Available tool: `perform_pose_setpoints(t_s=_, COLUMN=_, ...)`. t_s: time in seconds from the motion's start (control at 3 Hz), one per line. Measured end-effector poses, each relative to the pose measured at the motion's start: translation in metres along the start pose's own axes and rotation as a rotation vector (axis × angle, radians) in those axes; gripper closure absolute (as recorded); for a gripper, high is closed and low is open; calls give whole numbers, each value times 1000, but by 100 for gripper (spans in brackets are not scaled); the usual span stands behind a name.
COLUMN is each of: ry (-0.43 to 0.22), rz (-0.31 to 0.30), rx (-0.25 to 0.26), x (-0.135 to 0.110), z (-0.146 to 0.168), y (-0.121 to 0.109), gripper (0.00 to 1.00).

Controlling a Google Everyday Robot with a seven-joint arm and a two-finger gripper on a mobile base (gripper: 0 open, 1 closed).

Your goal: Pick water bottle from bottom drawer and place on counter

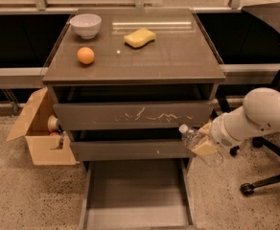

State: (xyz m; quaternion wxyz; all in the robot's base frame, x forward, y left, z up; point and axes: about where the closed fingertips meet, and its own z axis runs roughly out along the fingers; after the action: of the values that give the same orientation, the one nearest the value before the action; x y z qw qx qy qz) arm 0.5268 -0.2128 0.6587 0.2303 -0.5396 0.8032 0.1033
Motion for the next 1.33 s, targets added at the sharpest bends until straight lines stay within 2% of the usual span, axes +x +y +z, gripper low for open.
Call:
perform_pose_setpoints(t_s=0.33, ry=-15, rz=-80, rx=32, x=-21, z=-35, y=-10, gripper=100)
perform_pose_setpoints(t_s=0.67, ry=-9, rz=-219, rx=108, x=-63, z=-97, y=-26, gripper=100)
perform_pose_setpoints(t_s=1.0, ry=25, rz=-359, rx=191, x=-115, z=-154, y=-43, gripper=100)
perform_pose_setpoints(t_s=1.33, ry=25, rz=-359, rx=191, x=-115, z=-154, y=-43, gripper=100)
